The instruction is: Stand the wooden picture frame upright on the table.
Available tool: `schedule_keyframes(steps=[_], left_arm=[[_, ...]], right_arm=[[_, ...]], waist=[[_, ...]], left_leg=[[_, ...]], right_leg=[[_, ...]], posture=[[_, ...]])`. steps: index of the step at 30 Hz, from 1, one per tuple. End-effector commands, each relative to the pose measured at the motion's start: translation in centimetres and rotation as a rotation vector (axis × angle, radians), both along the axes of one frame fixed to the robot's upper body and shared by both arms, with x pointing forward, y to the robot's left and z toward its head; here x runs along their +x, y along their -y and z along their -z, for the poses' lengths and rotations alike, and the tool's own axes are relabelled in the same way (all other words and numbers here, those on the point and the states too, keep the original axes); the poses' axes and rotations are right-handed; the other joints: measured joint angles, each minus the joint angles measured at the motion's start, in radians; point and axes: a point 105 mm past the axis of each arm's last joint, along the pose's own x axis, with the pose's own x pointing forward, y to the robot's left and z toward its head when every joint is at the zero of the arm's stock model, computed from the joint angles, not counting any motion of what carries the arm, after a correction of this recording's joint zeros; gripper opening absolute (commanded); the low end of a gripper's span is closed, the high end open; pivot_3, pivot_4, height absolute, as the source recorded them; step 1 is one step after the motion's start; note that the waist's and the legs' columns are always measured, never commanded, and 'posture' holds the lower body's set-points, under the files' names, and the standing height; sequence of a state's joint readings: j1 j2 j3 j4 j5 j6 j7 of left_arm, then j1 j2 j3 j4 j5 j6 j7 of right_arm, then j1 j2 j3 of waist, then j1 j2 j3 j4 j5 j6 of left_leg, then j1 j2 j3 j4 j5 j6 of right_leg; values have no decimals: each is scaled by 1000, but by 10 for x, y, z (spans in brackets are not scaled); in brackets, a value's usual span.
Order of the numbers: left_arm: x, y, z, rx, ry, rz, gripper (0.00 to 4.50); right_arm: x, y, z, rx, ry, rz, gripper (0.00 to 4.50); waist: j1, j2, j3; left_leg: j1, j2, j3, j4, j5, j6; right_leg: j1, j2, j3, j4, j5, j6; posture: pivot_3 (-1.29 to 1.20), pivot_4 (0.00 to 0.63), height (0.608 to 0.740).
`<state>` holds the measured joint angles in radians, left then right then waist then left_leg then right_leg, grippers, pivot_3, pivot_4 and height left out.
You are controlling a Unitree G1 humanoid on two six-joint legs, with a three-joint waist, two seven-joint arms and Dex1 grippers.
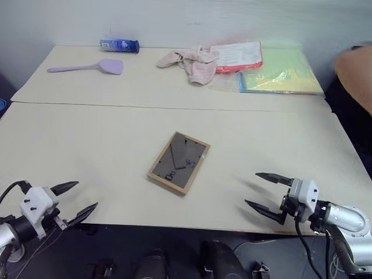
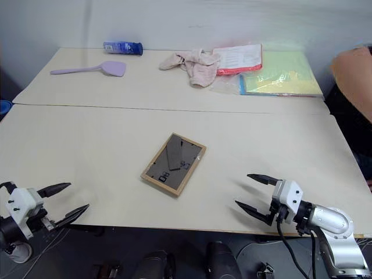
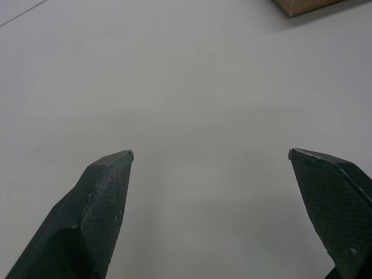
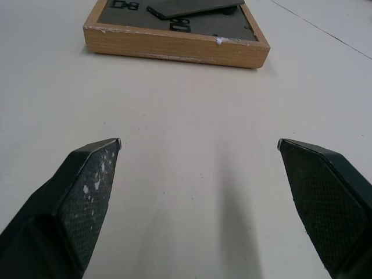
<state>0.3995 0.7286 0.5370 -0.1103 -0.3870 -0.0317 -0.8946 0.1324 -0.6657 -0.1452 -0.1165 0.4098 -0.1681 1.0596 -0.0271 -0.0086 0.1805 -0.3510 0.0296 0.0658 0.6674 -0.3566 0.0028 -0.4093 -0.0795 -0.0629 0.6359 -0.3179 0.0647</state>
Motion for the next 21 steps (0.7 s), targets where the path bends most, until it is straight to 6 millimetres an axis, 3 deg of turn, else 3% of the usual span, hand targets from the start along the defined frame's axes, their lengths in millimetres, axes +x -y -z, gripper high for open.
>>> schedule_keyframes(steps=[1,4,8,12,15,17,21], left_arm=[[4,7,-10,-15,33,15,4500],[14,24,-15,-64,9,62,4500],[52,51,-26,-30,64,101,3619],[92,81,-30,-23,95,131,2326],[110,97,-31,-62,102,130,1374],[119,112,-21,-24,90,163,768],[132,131,-6,-4,74,182,768]], right_arm=[[0,-9,-7,17,21,-23,4468],[1,-21,-3,18,-15,-61,4468],[7,-43,4,-4,-53,-111,3172],[30,-59,9,-32,-19,-81,1749],[40,-70,11,-35,-5,-88,662],[48,-81,14,-40,-16,-92,18],[66,-99,16,-44,-2,-65,18]], waist=[[0,0,0],[1,0,0],[6,0,0],[5,-1,-1],[-4,-1,-1],[-3,-1,-1],[0,-1,-1]], left_leg=[[0,0,0,0,0,0],[0,0,0,0,0,0],[0,-1,0,1,2,-2],[0,-1,0,1,3,-4],[-1,-1,1,3,4,-4],[-2,-1,2,4,4,-4],[-3,0,2,9,4,-4]], right_leg=[[0,0,0,0,0,0],[0,0,0,0,0,0],[0,0,0,2,0,0],[0,0,-1,2,0,1],[-1,1,0,7,1,1],[-1,2,-1,7,1,2],[-2,2,-1,9,1,2]], posture=[[0,150,740],[0,150,740],[0,150,740],[0,150,740],[0,150,740],[0,150,740],[0,150,740]])
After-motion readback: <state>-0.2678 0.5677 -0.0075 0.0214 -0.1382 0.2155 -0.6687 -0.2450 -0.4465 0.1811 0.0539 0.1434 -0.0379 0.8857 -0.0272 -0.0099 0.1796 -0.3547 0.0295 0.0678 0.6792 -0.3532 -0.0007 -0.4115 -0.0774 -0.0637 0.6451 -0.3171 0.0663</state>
